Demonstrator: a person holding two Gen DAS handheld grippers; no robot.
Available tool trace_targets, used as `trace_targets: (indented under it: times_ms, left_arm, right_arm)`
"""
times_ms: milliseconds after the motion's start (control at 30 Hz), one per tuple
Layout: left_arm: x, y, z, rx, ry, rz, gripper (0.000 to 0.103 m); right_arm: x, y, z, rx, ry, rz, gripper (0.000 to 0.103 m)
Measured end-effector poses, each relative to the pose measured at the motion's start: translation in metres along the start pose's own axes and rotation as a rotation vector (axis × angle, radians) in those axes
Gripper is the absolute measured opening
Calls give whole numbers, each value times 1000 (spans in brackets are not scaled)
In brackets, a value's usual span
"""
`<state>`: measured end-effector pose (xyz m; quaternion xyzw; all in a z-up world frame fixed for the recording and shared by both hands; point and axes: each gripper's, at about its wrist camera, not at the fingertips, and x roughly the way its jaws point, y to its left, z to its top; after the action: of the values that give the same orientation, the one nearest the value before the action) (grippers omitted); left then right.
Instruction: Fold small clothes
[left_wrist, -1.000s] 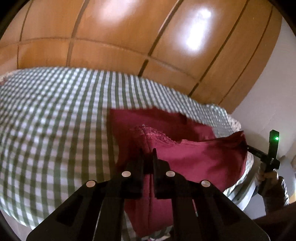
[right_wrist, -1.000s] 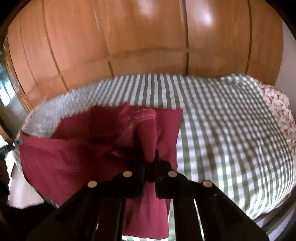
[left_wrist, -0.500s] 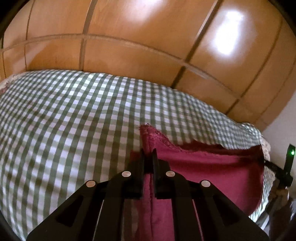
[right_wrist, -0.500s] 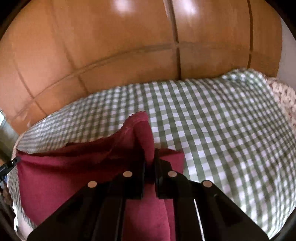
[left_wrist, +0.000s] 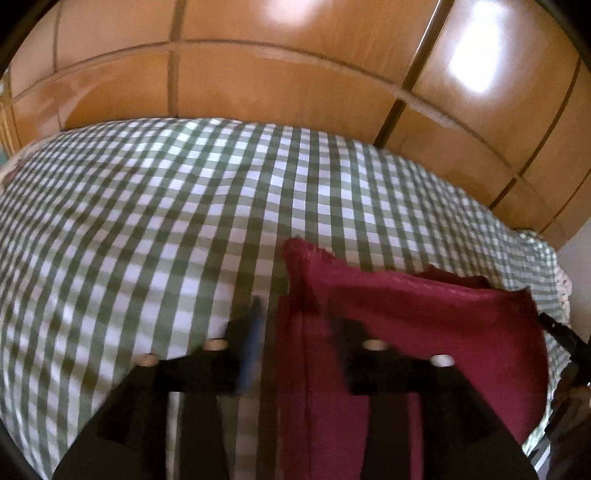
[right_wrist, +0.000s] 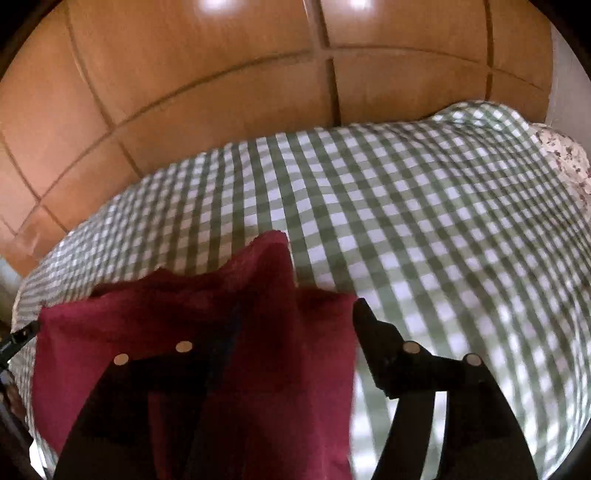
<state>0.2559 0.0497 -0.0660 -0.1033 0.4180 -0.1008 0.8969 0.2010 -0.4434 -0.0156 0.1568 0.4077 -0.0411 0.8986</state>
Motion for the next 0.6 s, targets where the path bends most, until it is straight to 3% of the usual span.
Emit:
trace_targets:
  times_ms: [233,367,400,433,467,500,533,600]
  left_arm:
    - [-44,19,-74,-71,38,-166,50]
    - [-58,21,-117,-102,87,-240,50]
    - [-56,20,-125,-109,107,-256,50]
    - [-54,19,-130,-108,125,-259,43]
    - [-52,17,-134,-100,137,-250,35]
    - [-54,16,-136,-84,135,-237,27]
    - [-56,15,-136,-76,132,-242,14]
    - [-62,13,-134,-55,122,-244,9]
  right_arm:
    - [-62,-20,-80,18,61,119,69]
    - [-59,-11,-121,2,135,130,68]
    - [-55,-10,-126,3,148,126,63]
    - [-51,-9,-131,2,163,114,45]
    - [-49,-6,-133,-1,160,102,42]
    - [-50,-3,-132,-1,153,116,31]
    - [-51,0,-130,-2,148,116,26]
    - [-59,6,-128,-20,125,115,23]
